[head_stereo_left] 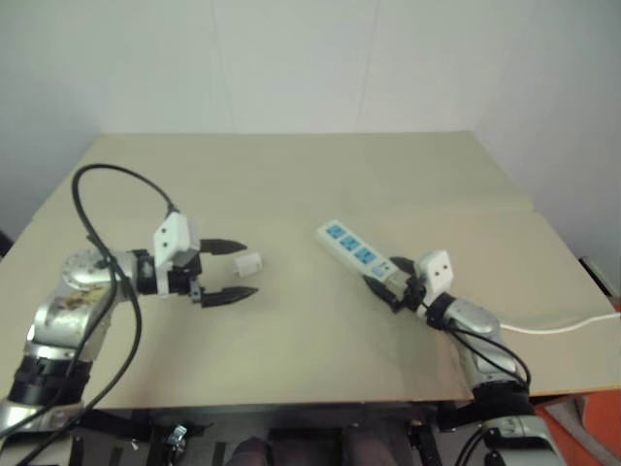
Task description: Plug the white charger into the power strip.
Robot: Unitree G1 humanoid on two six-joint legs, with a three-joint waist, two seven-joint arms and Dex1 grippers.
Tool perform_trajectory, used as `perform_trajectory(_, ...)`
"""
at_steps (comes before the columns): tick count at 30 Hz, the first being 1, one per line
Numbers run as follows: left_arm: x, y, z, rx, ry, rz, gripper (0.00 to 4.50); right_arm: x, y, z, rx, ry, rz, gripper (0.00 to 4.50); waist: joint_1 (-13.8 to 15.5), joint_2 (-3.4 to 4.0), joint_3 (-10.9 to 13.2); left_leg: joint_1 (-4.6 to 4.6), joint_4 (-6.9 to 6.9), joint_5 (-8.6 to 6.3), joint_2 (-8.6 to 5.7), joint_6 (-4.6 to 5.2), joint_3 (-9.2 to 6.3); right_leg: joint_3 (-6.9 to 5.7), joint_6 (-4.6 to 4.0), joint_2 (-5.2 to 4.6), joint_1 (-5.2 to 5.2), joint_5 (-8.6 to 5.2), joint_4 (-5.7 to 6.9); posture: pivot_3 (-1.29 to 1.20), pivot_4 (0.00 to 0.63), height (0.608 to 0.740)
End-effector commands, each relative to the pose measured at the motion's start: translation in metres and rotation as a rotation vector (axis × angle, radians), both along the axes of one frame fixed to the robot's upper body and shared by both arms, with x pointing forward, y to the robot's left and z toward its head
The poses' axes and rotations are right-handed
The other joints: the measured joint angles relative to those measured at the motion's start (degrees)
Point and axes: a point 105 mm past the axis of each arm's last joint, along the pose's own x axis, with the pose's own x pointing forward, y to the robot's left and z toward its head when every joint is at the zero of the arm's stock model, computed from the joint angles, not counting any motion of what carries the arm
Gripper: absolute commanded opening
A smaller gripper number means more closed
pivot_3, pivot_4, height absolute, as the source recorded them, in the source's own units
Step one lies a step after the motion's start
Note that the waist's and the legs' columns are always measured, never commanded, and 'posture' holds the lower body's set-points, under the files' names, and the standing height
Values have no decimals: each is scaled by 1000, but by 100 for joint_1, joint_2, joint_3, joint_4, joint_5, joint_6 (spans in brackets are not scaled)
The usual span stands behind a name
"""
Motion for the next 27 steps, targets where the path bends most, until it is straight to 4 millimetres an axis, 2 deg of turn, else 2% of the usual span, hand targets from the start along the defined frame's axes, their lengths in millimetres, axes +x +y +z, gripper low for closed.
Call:
perform_trajectory(1,-3,3,14,-1,-55,4,4500,-2,2,-1,-1,-6,8,4483,1,0,0,0,0,0,0,0,0,0,0,0,0,0,0,0,150,740)
perform_trajectory(7,-2,2,14,4,-54,2,4500,-3,0,-8,-47,19,-10,4483,2,-1,-1,0,0,0,0,0,0,0,0,1,0,0,-1,0,150,740)
perform_trajectory(18,1,0,14,-3,-58,5,4500,-1,-3,-8,6,45,-21,4483,6,-2,-1,-1,0,0,0,0,-1,-1,0,0,1,0,-2,0,150,740)
perform_trajectory(23,2,0,14,-6,-59,11,4500,-2,-3,-11,15,55,-24,3415,6,-2,-1,-2,0,0,0,0,-1,-1,0,0,0,0,-2,0,150,740)
perform_trajectory(27,6,0,19,-30,-81,39,4500,-4,-2,-11,12,52,-15,3418,7,-2,-1,-2,0,0,0,0,-1,-1,0,0,0,0,-2,0,150,740)
